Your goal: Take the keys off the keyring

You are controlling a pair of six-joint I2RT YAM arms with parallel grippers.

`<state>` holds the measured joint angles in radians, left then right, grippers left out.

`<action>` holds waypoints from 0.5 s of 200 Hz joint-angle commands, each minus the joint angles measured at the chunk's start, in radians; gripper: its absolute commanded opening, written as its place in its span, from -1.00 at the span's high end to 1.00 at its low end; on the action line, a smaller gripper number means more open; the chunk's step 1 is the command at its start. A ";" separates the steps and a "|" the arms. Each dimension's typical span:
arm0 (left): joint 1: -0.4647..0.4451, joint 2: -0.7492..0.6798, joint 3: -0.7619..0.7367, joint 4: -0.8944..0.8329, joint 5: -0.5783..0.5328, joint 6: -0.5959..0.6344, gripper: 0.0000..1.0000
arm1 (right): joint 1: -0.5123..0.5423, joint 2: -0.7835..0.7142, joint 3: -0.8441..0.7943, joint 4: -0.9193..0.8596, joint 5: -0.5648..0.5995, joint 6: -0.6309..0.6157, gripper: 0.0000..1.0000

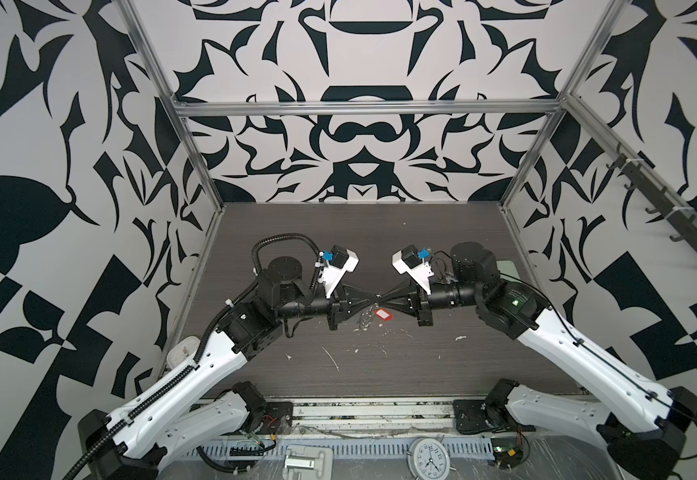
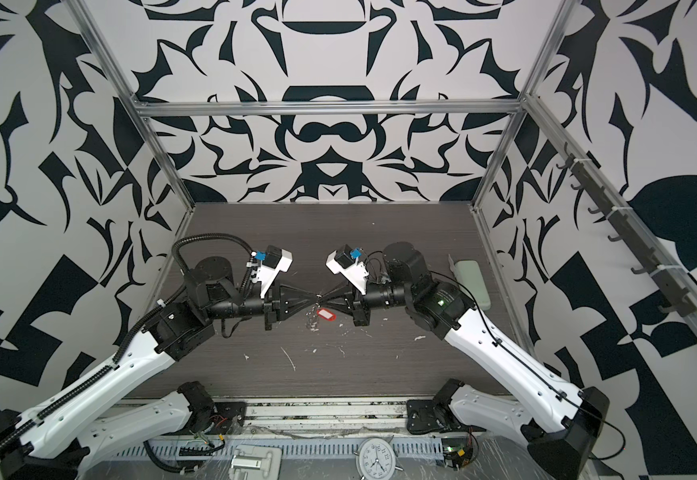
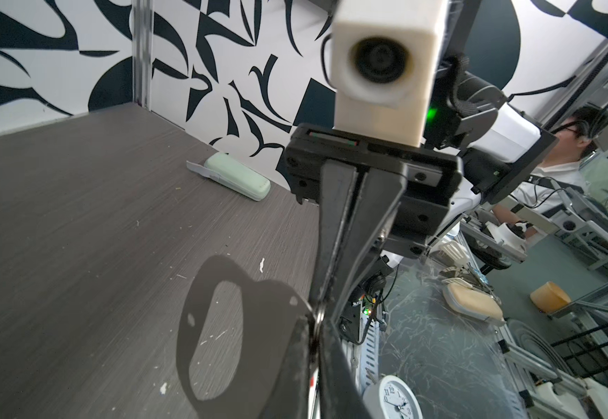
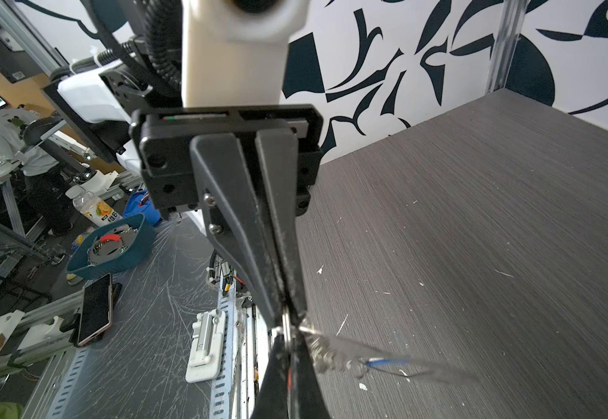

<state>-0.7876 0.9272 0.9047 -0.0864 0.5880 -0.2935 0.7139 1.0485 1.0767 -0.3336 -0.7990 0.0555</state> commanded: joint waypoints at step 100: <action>-0.022 -0.199 -0.167 0.369 -0.268 -0.095 1.00 | 0.002 -0.229 -0.155 0.347 0.182 0.186 0.18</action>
<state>-0.8101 0.7586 0.7654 0.1200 0.3962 -0.3466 0.7132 0.8764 0.9760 -0.1635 -0.7086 0.1638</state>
